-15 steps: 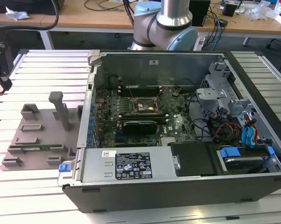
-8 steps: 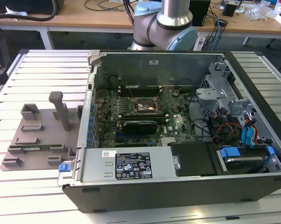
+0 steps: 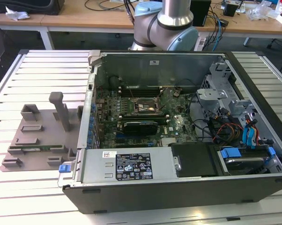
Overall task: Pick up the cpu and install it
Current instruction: 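Pick up the cpu and move it towards the insertion slot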
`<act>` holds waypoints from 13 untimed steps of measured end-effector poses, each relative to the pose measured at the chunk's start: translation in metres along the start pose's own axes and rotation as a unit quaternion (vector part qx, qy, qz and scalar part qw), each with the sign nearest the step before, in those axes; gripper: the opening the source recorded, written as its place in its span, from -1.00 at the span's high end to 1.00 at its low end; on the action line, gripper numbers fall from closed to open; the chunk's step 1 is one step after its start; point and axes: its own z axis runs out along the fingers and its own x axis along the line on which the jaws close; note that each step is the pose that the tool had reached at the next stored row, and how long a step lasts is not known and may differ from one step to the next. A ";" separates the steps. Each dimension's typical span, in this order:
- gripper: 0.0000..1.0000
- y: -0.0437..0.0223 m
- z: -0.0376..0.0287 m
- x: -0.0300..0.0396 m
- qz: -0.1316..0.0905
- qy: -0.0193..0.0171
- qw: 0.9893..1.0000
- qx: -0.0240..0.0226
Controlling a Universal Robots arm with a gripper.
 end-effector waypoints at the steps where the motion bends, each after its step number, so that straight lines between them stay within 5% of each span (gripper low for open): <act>1: -0.09 0.0000 -0.0014 0.0000 0.000 0.000 1.000 0.000; 13: -0.09 0.0003 -0.0262 -0.0006 0.000 0.000 1.000 0.001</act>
